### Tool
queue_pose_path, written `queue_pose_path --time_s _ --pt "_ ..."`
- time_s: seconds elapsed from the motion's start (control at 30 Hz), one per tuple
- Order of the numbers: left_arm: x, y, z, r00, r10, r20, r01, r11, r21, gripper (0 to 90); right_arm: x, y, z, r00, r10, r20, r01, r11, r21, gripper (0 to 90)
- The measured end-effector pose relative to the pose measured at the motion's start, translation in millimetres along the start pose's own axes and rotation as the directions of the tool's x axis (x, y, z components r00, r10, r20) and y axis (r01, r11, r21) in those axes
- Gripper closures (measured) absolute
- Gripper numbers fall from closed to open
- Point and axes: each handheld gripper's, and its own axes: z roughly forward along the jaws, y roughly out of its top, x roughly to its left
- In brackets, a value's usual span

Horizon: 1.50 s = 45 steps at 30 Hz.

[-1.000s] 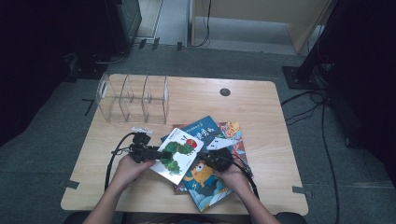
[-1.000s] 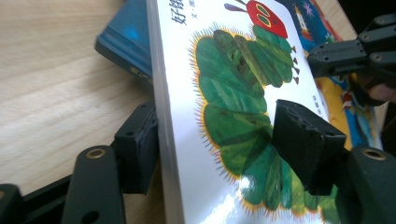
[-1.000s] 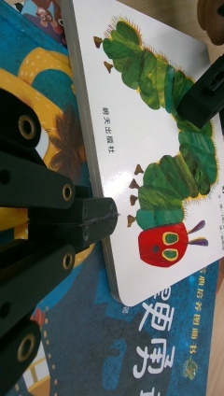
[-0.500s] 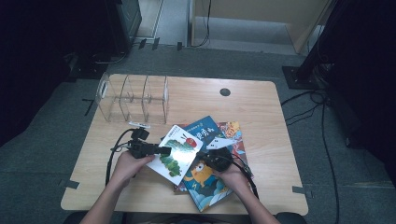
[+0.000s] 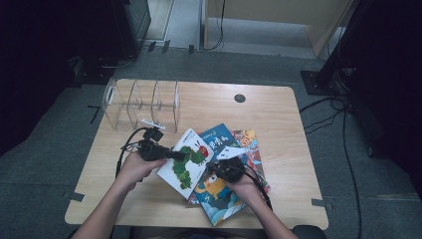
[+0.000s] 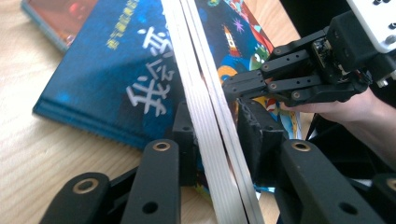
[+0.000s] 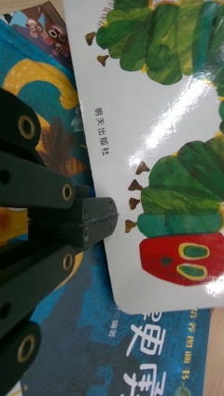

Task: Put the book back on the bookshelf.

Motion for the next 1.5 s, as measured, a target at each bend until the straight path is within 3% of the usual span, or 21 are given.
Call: queue_pose_path --time_s 0.2,0.23,0.37,0.43,0.5,0.63,0.73,0.9,1.03,1.1,1.5 --pt "-9.3 15.0 2.1 0.9988 0.033 -0.037 -0.030 0.9974 0.065 72.5 0.5 1.0 1.3 1.0000 -0.009 0.001 0.009 1.000 -0.003 86.5" --pt "-10.8 17.1 3.4 0.9983 0.037 -0.046 -0.034 0.9967 0.074 72.6 0.8 1.3 1.7 0.9998 -0.009 -0.020 0.009 1.000 -0.004 80.3" --pt "-12.6 23.4 4.5 0.9975 0.048 -0.053 -0.042 0.9936 0.105 73.2 2.6 1.4 1.7 0.9995 -0.029 -0.016 0.028 1.000 -0.007 77.5" --pt "-13.5 26.4 4.1 0.9968 0.056 -0.056 -0.049 0.9919 0.117 73.9 4.1 2.1 2.7 0.9989 -0.043 -0.020 0.043 0.999 -0.009 68.3" --pt "-15.0 31.2 3.4 0.9956 0.069 -0.064 -0.059 0.9879 0.144 74.8 6.6 2.2 3.4 0.9978 -0.065 -0.011 0.065 0.998 -0.002 64.7" --pt "-17.9 36.1 0.7 0.9940 0.079 -0.077 -0.067 0.9870 0.146 77.6 8.2 2.1 3.6 0.9964 -0.084 -0.009 0.084 0.996 -0.001 56.4" --pt "-22.4 38.6 -3.0 0.9861 0.122 -0.113 -0.104 0.9834 0.149 77.8 6.9 2.1 3.3 0.9975 -0.070 -0.012 0.070 0.998 0.000 51.1" --pt "-24.1 39.1 -9.7 0.9755 0.153 -0.158 -0.129 0.9797 0.154 77.8 6.4 1.8 3.1 0.9978 -0.065 -0.012 0.065 0.998 0.003 41.3" --pt "-24.0 38.9 -15.7 0.9646 0.177 -0.195 -0.146 0.9758 0.162 77.8 10.0 1.5 3.9 0.9950 -0.099 0.002 0.099 0.995 0.015 36.0" --pt "-23.3 38.7 -19.2 0.9613 0.179 -0.209 -0.147 0.9761 0.160 77.7 13.9 1.3 5.1 0.9898 -0.141 0.021 0.140 0.990 0.026 33.4" --pt "-16.8 38.8 -41.2 0.9506 0.165 -0.263 -0.132 0.9816 0.137 77.7 13.7 1.3 5.4 0.9910 -0.132 0.024 0.131 0.991 0.027 32.0"
